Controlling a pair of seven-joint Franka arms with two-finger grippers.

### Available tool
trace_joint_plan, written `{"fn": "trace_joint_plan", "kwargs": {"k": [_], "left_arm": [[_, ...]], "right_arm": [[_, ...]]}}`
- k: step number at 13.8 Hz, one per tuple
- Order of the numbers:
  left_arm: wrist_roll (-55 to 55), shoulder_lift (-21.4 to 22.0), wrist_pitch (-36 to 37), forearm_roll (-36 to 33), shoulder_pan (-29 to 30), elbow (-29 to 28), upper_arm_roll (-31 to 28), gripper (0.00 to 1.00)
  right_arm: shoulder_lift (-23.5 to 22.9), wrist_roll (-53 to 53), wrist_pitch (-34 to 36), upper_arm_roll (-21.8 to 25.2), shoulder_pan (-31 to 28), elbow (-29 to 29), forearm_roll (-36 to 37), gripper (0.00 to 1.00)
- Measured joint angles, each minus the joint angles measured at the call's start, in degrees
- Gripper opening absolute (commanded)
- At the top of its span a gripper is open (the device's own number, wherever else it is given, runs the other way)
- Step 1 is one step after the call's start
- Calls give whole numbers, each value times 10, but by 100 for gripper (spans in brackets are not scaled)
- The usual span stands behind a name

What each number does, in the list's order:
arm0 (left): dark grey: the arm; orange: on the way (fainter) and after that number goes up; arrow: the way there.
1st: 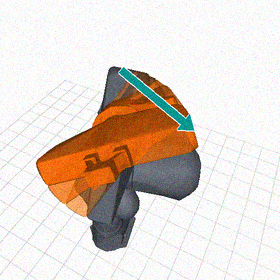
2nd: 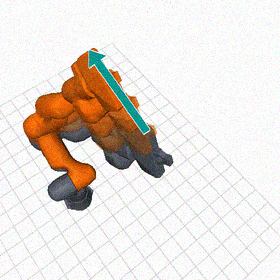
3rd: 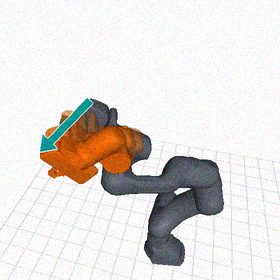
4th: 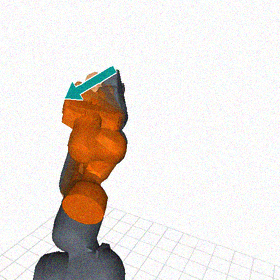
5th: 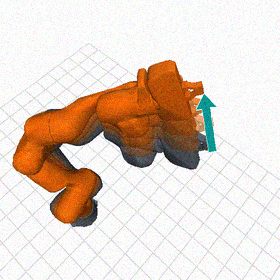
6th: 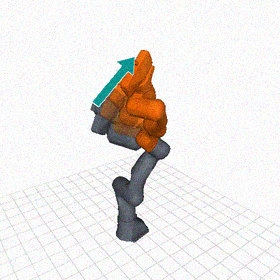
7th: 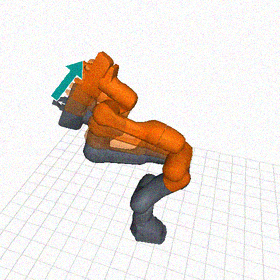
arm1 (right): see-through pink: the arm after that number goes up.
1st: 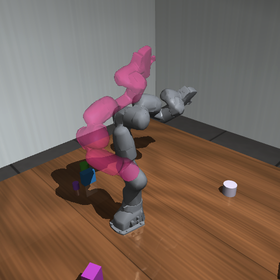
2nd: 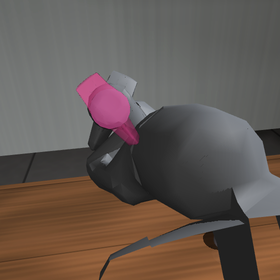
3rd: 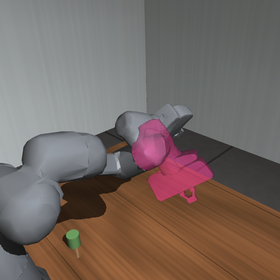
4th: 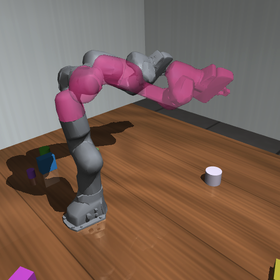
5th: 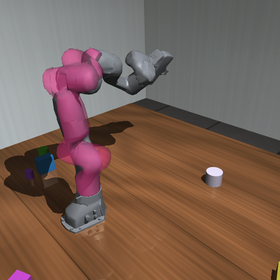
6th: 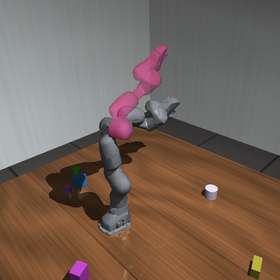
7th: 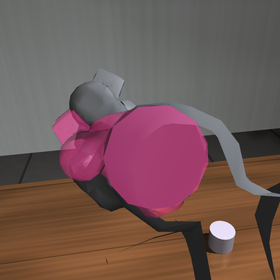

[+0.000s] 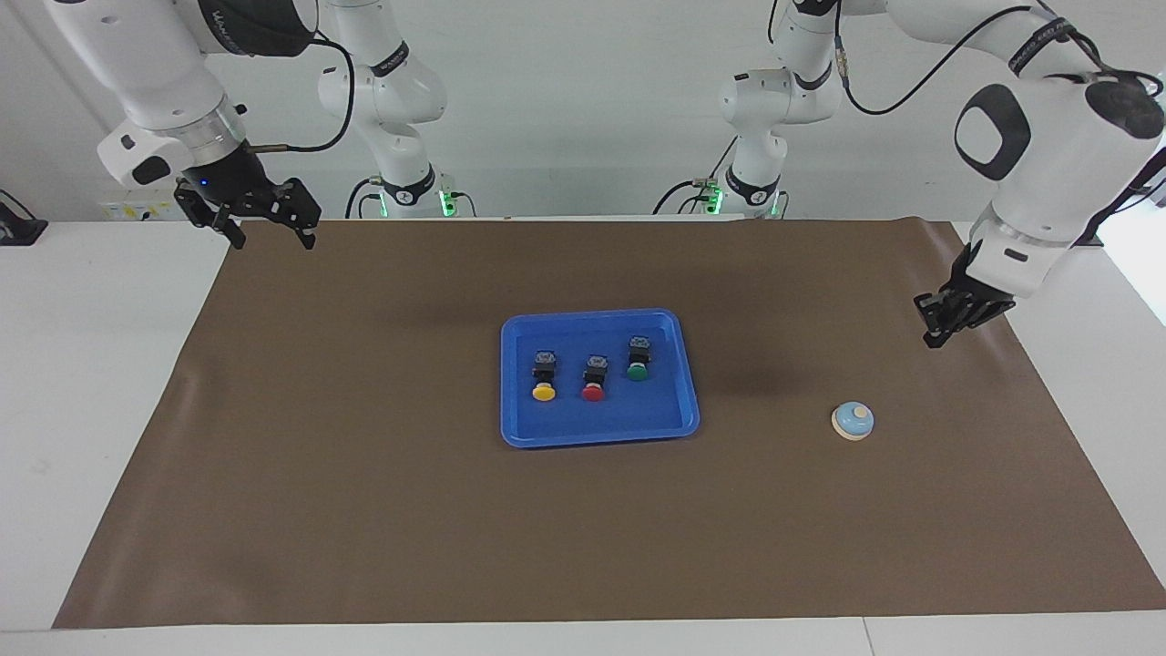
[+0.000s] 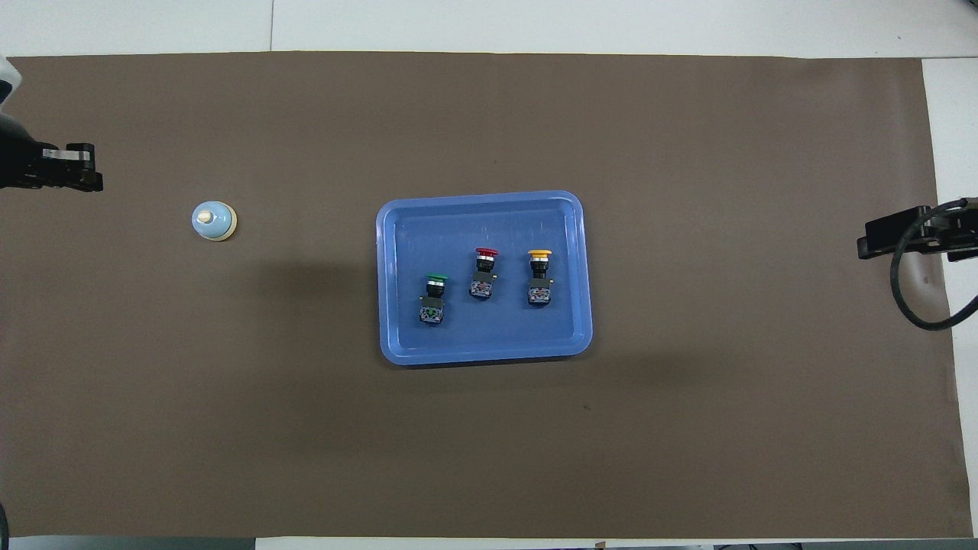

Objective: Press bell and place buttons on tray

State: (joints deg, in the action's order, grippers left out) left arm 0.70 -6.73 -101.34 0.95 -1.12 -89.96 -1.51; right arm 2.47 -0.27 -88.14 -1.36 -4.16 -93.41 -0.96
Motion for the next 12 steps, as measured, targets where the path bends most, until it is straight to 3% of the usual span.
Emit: {"fn": "trace_joint_plan", "kwargs": {"k": [6, 12], "left_arm": [[0, 93, 123, 0, -1, -32, 3, 100], [0, 108, 101, 0, -1, -75, 5, 100]], "right_arm": [[0, 0, 0, -1, 0, 0, 0, 100], [1, 0, 0, -1, 0, 0, 0, 100]]}}
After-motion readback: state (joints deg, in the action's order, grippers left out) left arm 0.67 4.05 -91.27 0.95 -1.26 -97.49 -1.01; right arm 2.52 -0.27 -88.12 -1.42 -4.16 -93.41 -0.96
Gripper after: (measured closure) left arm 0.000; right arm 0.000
